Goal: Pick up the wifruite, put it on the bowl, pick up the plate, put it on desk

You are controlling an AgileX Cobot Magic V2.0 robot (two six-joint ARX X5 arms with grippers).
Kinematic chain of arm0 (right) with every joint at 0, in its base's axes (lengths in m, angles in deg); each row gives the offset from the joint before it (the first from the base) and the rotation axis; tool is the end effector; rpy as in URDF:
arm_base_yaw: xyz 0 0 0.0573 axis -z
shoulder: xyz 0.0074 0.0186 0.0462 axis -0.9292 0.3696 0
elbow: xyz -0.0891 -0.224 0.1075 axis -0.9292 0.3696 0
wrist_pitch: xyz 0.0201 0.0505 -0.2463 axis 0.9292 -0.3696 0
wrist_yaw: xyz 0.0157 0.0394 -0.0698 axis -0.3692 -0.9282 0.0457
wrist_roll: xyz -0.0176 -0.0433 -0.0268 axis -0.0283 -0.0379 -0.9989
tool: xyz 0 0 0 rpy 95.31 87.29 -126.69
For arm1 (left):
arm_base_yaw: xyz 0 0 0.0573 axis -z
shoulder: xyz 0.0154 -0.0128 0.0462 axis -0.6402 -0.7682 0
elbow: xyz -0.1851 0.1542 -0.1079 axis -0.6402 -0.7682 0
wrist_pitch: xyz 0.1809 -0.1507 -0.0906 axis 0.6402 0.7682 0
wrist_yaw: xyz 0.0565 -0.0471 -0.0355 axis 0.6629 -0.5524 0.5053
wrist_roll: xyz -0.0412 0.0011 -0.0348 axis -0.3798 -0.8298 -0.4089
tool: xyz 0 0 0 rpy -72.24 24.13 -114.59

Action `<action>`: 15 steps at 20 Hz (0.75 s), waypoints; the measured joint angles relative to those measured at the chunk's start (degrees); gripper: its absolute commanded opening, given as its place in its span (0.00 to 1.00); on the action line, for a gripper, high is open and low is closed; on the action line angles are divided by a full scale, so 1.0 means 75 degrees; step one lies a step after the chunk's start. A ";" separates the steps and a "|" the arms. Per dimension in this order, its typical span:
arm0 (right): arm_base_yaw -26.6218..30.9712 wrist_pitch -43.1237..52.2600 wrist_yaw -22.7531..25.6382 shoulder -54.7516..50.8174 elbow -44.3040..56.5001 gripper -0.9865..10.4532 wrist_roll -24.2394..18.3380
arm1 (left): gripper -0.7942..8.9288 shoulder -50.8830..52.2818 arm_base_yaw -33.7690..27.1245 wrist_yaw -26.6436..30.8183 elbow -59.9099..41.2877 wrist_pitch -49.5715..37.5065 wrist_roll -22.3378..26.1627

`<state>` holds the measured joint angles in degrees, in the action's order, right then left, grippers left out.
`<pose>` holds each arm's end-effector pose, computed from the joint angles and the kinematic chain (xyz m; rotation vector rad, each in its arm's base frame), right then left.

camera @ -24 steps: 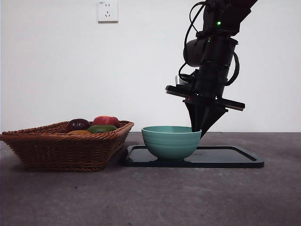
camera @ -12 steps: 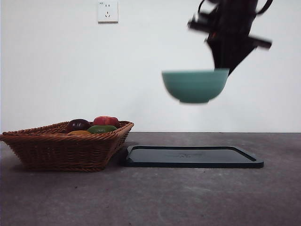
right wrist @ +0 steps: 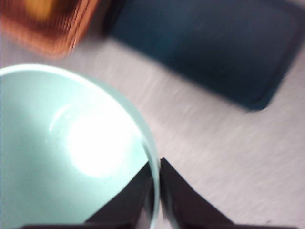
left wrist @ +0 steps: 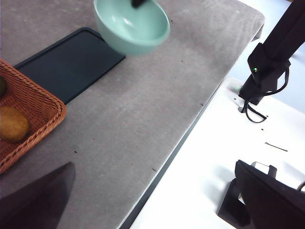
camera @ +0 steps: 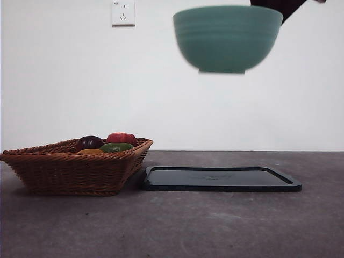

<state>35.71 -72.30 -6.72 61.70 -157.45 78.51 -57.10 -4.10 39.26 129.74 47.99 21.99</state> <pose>0.2292 0.1509 0.3554 -0.1382 1.2400 0.5150 0.0201 -0.0281 0.3907 0.1679 0.5801 -1.0158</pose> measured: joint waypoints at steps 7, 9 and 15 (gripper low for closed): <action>-0.0912 0.2136 0.0017 -0.0154 0.2620 0.09 0.0423 | 0.69 0.0000 0.0000 0.0000 0.0000 -0.0003 -0.0003; -0.0938 0.2774 0.0023 -0.0154 0.3252 0.09 0.0691 | 0.69 0.0000 0.0000 0.0000 0.0000 -0.0003 0.0000; -0.0860 0.3363 0.0064 -0.0154 0.4299 0.09 0.1096 | 0.69 0.0000 0.0000 0.0000 -0.0003 -0.0012 0.0000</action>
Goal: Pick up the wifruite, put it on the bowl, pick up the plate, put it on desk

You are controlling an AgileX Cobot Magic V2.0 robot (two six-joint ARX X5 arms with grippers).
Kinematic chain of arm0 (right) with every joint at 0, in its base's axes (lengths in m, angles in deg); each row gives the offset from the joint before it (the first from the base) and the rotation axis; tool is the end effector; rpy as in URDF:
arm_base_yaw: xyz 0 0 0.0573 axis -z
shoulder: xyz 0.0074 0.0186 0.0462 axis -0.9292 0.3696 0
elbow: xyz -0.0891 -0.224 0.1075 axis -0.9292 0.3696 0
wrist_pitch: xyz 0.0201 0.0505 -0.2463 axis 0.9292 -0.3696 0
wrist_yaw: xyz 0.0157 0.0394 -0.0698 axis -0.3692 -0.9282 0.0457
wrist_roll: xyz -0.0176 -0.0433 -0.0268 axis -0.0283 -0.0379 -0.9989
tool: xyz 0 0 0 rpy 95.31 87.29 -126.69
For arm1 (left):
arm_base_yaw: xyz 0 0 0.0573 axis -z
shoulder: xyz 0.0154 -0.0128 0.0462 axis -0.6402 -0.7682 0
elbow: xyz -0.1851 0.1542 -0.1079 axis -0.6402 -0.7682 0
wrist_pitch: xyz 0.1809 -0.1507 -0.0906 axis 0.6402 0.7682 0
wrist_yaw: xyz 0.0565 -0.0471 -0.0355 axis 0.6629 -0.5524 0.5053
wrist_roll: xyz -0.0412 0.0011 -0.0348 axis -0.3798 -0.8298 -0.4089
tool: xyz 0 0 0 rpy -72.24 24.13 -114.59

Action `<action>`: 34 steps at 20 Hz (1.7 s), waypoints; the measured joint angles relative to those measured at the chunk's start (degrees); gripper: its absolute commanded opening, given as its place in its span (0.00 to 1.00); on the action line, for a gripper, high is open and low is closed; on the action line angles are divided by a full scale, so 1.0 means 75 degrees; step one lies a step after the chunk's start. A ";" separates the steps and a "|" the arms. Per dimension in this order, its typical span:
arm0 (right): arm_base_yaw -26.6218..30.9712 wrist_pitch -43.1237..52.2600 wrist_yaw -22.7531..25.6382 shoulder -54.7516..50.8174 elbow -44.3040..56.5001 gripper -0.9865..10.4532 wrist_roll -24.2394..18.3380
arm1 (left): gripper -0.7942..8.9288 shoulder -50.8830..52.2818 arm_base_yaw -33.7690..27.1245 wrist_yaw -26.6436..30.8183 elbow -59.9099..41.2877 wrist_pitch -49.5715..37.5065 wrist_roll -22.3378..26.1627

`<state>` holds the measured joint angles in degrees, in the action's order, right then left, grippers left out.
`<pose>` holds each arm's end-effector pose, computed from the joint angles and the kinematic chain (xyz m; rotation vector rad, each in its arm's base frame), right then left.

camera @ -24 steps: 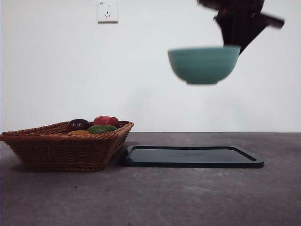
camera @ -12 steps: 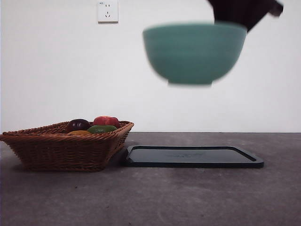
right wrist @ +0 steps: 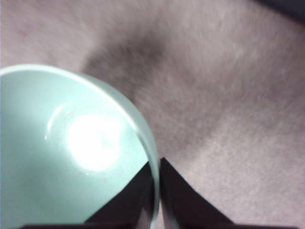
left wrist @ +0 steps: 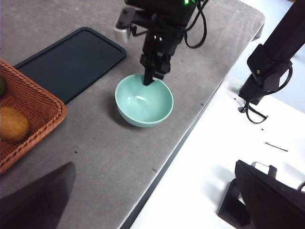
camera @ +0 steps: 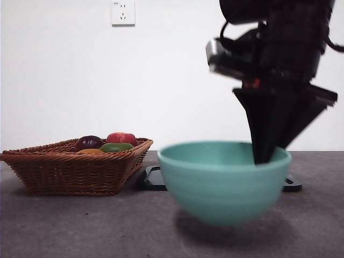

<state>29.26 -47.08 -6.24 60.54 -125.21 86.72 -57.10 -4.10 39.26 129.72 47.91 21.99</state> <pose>0.2044 0.1702 0.2168 -0.1281 1.3666 0.4811 0.0202 -0.0282 0.3907 0.1678 0.5790 -1.0159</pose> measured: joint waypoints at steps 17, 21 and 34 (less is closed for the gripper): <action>0.0029 0.0947 0.0131 -0.0012 0.0603 0.51 0.0568 | 0.69 0.0000 0.0000 0.0000 0.0000 0.0015 0.0000; 0.0029 0.0510 0.0152 -0.0548 0.0545 0.51 0.0568 | 0.69 0.0000 0.0000 0.0000 0.0000 0.0015 0.0000; 0.0026 -0.1877 0.0323 -0.6519 0.0484 0.60 0.0213 | 0.69 0.0000 0.0000 0.0000 0.0000 -0.0017 -0.0003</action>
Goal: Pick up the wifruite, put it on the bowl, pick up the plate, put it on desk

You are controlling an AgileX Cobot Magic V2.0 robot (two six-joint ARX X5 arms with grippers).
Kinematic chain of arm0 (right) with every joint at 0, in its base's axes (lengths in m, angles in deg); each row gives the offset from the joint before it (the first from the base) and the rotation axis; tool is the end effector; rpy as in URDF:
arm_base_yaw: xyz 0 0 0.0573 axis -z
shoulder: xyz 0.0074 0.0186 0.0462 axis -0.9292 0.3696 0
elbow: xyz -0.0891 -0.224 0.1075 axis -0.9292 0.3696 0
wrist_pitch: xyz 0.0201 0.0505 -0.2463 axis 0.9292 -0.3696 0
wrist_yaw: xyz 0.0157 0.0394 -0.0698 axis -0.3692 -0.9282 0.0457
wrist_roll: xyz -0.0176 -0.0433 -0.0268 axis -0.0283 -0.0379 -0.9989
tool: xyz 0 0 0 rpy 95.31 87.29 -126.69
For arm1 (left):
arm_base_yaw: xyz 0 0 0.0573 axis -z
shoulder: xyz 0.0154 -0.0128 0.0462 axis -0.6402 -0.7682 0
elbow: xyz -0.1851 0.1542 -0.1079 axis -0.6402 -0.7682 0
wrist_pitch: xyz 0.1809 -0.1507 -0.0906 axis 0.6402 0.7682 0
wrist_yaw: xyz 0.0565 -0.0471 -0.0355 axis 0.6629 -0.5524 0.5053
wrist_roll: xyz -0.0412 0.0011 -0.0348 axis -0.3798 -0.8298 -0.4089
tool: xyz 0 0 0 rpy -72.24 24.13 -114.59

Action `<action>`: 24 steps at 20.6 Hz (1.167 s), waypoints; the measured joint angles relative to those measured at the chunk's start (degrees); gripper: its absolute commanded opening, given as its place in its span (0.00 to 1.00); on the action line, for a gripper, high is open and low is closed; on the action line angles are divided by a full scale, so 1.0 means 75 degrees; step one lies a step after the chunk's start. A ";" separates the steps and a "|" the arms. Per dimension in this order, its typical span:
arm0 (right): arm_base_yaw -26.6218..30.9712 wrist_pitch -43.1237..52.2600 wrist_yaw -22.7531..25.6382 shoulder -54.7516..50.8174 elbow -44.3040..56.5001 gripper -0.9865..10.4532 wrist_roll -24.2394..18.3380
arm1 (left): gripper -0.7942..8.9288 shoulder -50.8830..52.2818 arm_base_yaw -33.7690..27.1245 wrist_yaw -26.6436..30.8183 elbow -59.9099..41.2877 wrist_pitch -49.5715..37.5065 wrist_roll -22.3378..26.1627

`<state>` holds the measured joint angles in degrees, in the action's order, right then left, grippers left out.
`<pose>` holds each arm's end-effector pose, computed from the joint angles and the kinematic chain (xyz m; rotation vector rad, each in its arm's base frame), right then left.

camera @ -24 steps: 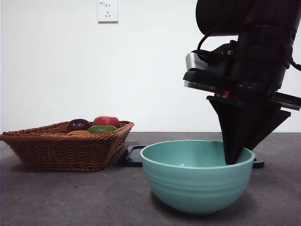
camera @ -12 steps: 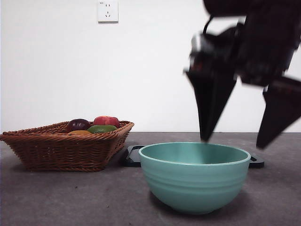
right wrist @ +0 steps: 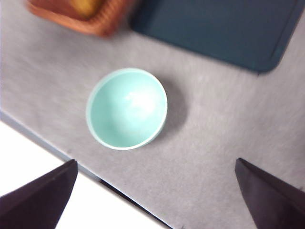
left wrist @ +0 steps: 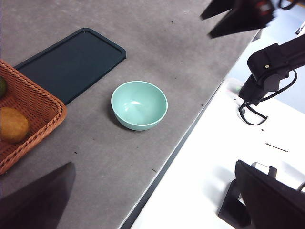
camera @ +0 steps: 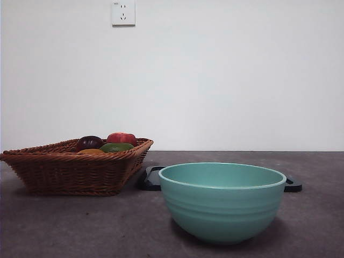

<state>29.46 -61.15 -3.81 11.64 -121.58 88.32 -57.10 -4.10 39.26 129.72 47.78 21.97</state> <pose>0.0674 0.0572 0.3257 0.0642 0.8524 0.5871 0.0203 -0.0283 0.3909 0.1672 0.5768 -1.0159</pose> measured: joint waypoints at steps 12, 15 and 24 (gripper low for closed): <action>0.0000 -0.0874 -0.0201 -0.3404 -0.0286 0.60 -0.0259 | 0.69 0.0000 0.0000 0.0000 0.0003 0.0006 0.0003; 0.0000 -0.0848 -0.0207 -0.3413 -0.0286 0.39 -0.0256 | 0.40 0.0000 0.0000 0.0000 0.0000 0.0003 0.0003; 0.0000 -0.0836 -0.0198 -0.3413 -0.0286 0.10 -0.0300 | 0.10 0.0000 0.0000 0.0000 0.0003 -0.0041 0.0000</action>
